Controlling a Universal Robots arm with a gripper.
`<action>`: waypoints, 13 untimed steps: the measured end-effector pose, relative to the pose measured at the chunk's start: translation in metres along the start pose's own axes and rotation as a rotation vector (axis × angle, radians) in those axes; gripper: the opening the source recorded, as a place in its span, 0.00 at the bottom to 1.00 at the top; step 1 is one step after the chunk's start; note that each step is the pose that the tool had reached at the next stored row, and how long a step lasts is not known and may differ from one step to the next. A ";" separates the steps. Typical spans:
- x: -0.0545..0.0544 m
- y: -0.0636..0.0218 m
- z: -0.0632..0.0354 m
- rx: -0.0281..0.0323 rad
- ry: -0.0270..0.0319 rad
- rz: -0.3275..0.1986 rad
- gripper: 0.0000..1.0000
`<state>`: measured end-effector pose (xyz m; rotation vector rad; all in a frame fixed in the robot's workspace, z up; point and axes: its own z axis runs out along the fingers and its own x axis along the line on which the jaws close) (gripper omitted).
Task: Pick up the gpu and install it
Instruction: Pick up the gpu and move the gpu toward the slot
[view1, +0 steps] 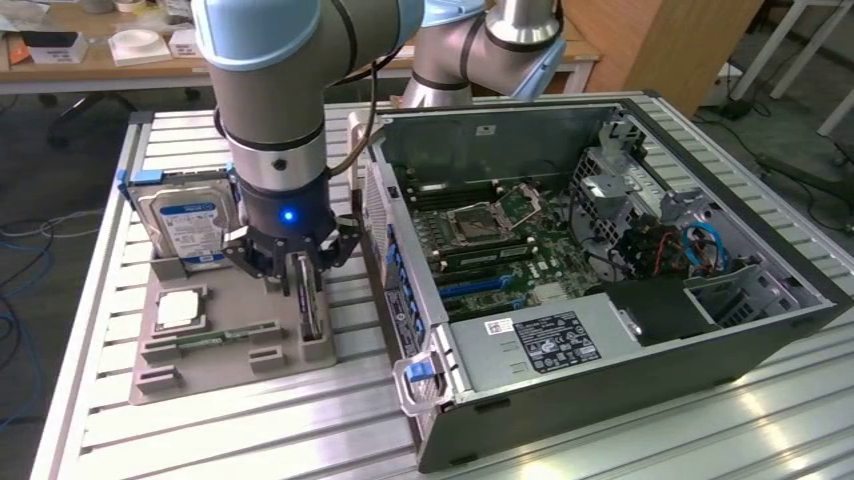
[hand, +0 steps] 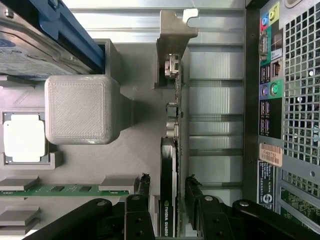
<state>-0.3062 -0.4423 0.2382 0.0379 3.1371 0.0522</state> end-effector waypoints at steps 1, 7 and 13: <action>0.000 0.0000 0.0000 0.0000 0.0000 0.000 0.42; -0.002 0.0004 0.0009 -0.0001 -0.0001 0.000 0.42; -0.002 0.0049 0.0040 -0.0001 -0.0002 0.000 0.42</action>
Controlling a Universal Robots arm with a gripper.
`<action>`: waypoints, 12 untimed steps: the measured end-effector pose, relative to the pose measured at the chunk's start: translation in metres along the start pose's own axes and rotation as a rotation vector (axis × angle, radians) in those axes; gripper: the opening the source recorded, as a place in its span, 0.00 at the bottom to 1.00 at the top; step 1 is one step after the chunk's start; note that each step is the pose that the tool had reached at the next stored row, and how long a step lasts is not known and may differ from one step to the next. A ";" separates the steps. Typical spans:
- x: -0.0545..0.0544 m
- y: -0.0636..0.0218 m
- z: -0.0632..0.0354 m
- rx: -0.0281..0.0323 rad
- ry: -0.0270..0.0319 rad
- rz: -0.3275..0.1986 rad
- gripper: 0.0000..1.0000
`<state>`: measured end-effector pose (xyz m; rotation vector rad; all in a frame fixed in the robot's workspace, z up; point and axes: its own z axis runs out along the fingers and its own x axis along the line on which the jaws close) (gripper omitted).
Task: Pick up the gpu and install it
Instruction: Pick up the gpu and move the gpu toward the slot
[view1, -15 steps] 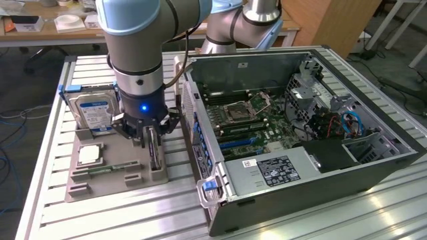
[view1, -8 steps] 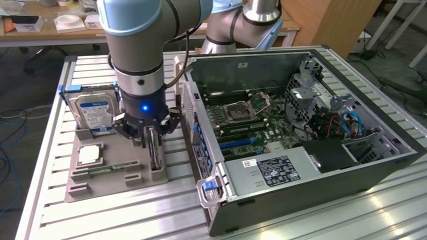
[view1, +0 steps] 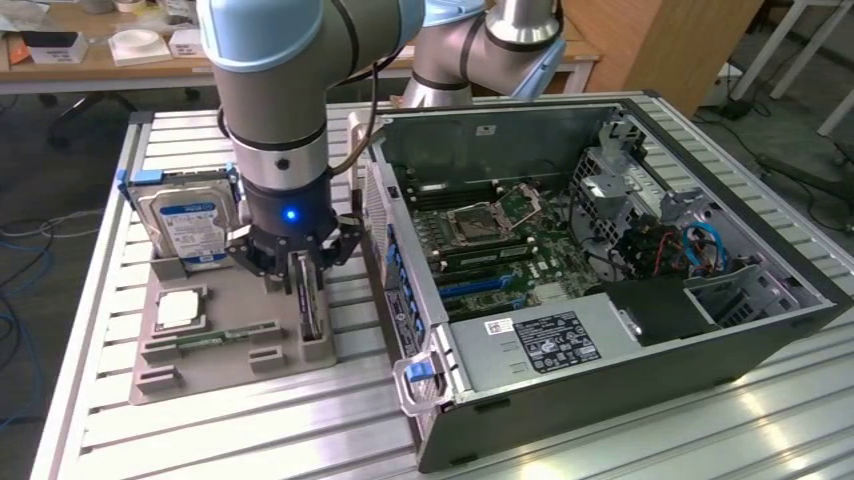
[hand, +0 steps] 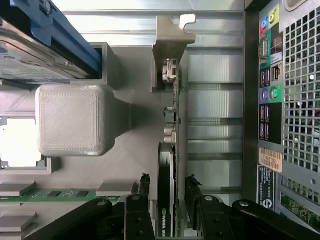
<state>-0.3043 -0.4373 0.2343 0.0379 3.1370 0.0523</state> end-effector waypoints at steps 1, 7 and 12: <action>0.000 0.0010 0.0006 0.0000 0.0001 0.000 0.42; 0.000 0.0062 0.0043 0.0001 0.0001 0.000 0.42; 0.000 0.0078 0.0059 0.0000 0.0001 0.000 0.42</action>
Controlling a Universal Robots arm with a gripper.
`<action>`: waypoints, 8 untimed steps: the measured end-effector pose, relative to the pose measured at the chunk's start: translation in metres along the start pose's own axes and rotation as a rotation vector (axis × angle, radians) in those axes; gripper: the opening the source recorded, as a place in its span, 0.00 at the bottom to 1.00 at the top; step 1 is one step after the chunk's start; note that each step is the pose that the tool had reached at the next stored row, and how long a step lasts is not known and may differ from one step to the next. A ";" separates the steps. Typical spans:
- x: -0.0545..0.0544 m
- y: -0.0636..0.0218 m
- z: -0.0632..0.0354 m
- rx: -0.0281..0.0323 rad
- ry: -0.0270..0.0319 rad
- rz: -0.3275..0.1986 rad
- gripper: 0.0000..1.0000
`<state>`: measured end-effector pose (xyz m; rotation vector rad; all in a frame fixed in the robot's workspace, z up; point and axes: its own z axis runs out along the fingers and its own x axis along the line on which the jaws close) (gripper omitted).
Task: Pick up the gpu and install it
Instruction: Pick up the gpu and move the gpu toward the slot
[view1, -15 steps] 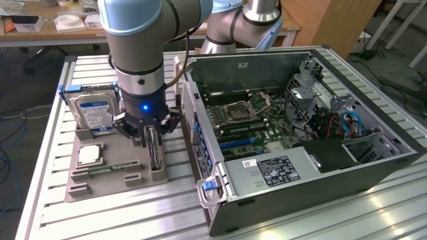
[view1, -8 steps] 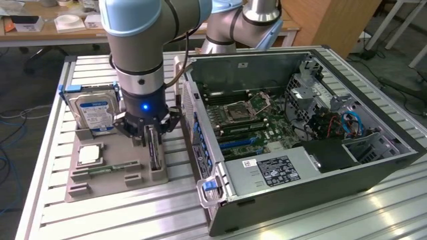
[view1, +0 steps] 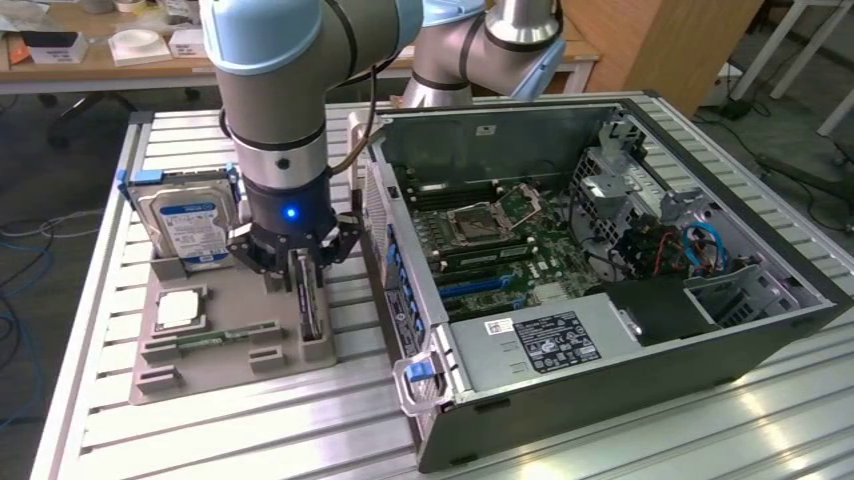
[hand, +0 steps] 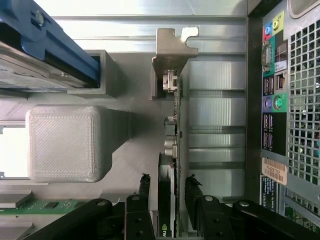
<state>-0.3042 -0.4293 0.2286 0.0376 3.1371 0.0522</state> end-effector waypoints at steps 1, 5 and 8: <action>0.000 0.0000 0.0000 0.0000 0.0000 0.000 0.42; 0.000 0.0001 0.0001 0.0000 -0.0001 0.000 0.42; 0.000 0.0001 0.0001 0.0000 -0.0001 0.000 0.42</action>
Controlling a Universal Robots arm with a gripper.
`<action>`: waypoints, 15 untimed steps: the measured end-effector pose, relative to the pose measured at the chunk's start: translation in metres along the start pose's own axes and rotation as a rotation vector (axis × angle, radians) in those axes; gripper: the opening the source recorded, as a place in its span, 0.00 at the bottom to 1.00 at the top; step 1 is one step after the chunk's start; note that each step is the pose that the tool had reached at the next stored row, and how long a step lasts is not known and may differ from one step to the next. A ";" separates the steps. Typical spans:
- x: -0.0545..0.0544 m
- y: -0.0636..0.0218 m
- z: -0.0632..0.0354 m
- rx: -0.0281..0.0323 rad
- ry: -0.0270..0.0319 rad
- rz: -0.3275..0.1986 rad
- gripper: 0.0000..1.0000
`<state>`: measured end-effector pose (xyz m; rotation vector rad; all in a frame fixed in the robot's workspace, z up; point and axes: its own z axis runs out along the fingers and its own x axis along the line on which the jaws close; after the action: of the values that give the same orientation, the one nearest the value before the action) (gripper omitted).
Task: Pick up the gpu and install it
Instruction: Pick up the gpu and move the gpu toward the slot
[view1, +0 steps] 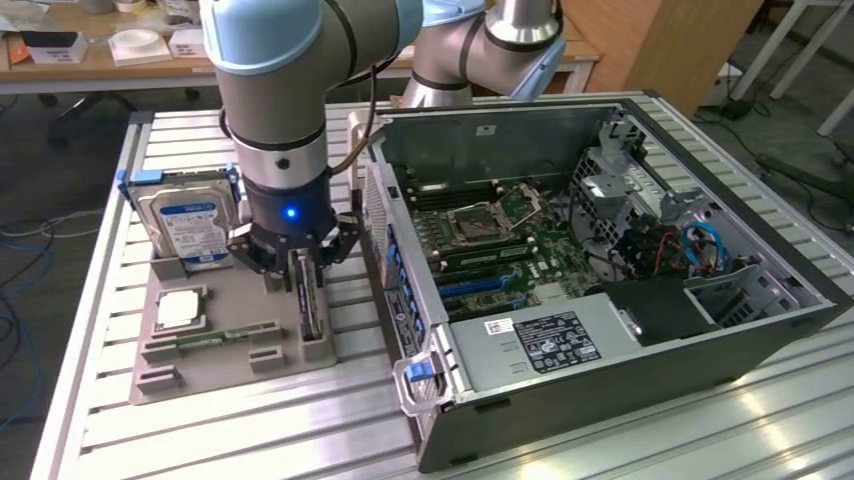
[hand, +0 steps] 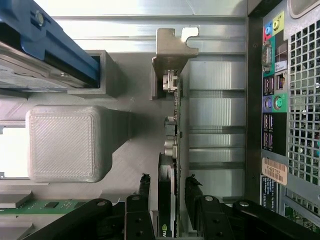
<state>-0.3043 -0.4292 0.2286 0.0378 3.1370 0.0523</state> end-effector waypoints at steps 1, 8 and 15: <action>0.000 0.0000 0.0000 0.0000 0.0000 0.000 0.42; 0.000 0.0000 0.0000 0.0000 0.0000 0.000 0.27; 0.000 0.0000 0.0000 0.0001 0.0001 0.000 0.26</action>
<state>-0.3043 -0.4292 0.2286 0.0379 3.1371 0.0522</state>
